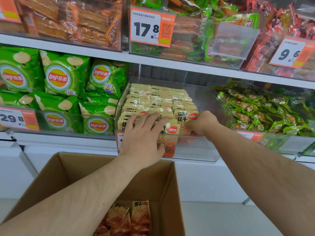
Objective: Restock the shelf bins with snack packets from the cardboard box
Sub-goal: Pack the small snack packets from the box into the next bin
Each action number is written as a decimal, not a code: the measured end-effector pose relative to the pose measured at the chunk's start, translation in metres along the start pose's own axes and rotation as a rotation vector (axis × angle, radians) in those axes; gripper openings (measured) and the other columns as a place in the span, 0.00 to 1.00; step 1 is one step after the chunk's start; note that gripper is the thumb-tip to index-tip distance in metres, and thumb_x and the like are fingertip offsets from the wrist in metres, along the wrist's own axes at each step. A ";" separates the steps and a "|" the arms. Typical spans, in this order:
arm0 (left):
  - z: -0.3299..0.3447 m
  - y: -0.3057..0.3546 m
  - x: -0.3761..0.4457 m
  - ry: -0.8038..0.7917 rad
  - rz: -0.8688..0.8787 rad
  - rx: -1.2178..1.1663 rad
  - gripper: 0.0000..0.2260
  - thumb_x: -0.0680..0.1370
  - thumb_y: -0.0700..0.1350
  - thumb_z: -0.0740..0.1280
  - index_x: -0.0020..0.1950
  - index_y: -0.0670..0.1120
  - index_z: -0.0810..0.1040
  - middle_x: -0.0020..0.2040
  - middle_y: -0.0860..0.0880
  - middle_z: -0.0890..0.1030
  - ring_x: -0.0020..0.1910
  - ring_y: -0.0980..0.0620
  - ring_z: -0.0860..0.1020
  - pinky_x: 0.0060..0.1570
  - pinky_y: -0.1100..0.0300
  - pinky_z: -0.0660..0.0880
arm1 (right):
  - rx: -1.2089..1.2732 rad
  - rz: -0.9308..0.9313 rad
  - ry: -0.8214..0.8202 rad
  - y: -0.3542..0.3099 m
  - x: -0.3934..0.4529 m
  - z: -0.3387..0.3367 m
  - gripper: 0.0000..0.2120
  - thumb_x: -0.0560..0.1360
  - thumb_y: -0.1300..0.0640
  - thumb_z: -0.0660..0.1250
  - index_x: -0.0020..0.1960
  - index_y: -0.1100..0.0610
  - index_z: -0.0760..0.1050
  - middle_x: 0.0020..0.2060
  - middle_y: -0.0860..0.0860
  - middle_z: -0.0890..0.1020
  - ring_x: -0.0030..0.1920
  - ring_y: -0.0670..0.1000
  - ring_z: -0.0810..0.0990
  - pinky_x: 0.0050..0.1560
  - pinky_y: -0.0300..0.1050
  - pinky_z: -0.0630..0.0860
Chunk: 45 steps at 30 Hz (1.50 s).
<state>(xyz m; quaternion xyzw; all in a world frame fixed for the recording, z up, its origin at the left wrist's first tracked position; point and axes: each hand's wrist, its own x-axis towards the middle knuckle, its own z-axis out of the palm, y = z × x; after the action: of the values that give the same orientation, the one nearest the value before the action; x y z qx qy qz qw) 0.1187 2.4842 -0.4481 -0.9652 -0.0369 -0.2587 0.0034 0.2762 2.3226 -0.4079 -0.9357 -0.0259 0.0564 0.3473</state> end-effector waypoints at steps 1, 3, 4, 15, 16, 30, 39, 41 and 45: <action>0.000 0.000 0.000 -0.001 0.000 0.003 0.35 0.70 0.60 0.64 0.77 0.56 0.62 0.76 0.51 0.67 0.75 0.47 0.64 0.74 0.44 0.49 | -0.011 -0.009 -0.006 -0.001 0.000 0.001 0.10 0.66 0.57 0.73 0.46 0.59 0.80 0.42 0.56 0.85 0.43 0.57 0.85 0.47 0.55 0.83; 0.000 0.001 0.000 -0.005 0.000 0.008 0.35 0.71 0.60 0.64 0.77 0.56 0.60 0.76 0.51 0.65 0.76 0.47 0.63 0.74 0.45 0.47 | -0.027 -0.027 -0.022 -0.003 -0.001 0.003 0.08 0.68 0.57 0.71 0.46 0.59 0.80 0.43 0.57 0.85 0.45 0.58 0.85 0.50 0.55 0.83; 0.000 0.001 0.000 -0.006 -0.001 0.007 0.35 0.71 0.60 0.64 0.78 0.56 0.60 0.77 0.51 0.65 0.76 0.47 0.62 0.74 0.45 0.46 | -0.033 -0.041 -0.037 -0.004 -0.001 0.004 0.07 0.69 0.57 0.70 0.45 0.59 0.80 0.43 0.57 0.85 0.46 0.59 0.84 0.51 0.56 0.82; -0.003 0.001 0.000 -0.019 0.010 -0.013 0.35 0.73 0.58 0.64 0.79 0.57 0.56 0.78 0.52 0.61 0.77 0.48 0.59 0.75 0.46 0.44 | -0.005 -0.060 -0.198 -0.008 -0.010 -0.003 0.05 0.75 0.64 0.66 0.50 0.62 0.78 0.47 0.61 0.84 0.43 0.56 0.81 0.44 0.47 0.77; -0.003 0.001 0.000 -0.027 0.013 -0.012 0.35 0.73 0.58 0.64 0.79 0.57 0.55 0.78 0.52 0.61 0.78 0.48 0.58 0.76 0.46 0.44 | -0.003 -0.055 -0.207 -0.007 -0.009 -0.004 0.05 0.75 0.64 0.67 0.50 0.61 0.78 0.46 0.60 0.84 0.43 0.55 0.80 0.44 0.47 0.77; -0.027 0.001 0.002 -0.153 0.024 -0.137 0.38 0.75 0.57 0.63 0.80 0.58 0.47 0.81 0.52 0.47 0.80 0.50 0.42 0.75 0.46 0.34 | -0.176 0.014 0.042 -0.019 -0.046 -0.021 0.24 0.71 0.54 0.75 0.59 0.63 0.69 0.50 0.57 0.76 0.44 0.54 0.74 0.42 0.47 0.72; -0.062 -0.059 -0.089 -0.390 -0.022 -0.406 0.24 0.77 0.53 0.66 0.72 0.57 0.65 0.58 0.62 0.72 0.61 0.56 0.72 0.62 0.60 0.62 | -0.070 -1.090 0.300 -0.028 -0.154 0.067 0.01 0.67 0.59 0.64 0.38 0.56 0.74 0.32 0.43 0.69 0.32 0.50 0.73 0.31 0.43 0.69; -0.062 -0.084 -0.113 -0.540 -0.083 -0.401 0.22 0.77 0.51 0.67 0.70 0.57 0.67 0.55 0.62 0.73 0.59 0.56 0.75 0.60 0.59 0.69 | -0.148 -1.073 0.028 -0.022 -0.160 0.107 0.01 0.67 0.59 0.65 0.38 0.54 0.73 0.30 0.42 0.67 0.32 0.53 0.74 0.32 0.45 0.72; -0.053 -0.123 -0.149 -0.734 -0.143 -0.331 0.20 0.78 0.51 0.66 0.70 0.55 0.68 0.60 0.59 0.75 0.57 0.58 0.73 0.56 0.61 0.71 | -0.401 -0.795 -0.425 0.000 -0.155 0.190 0.05 0.74 0.55 0.66 0.42 0.47 0.71 0.34 0.43 0.75 0.41 0.51 0.78 0.42 0.45 0.76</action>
<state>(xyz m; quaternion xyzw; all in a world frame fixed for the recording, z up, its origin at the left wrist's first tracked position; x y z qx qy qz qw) -0.0457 2.5948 -0.4780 -0.9760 -0.0604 0.1009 -0.1835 0.0993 2.4320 -0.5368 -0.8695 -0.4617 0.1029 0.1420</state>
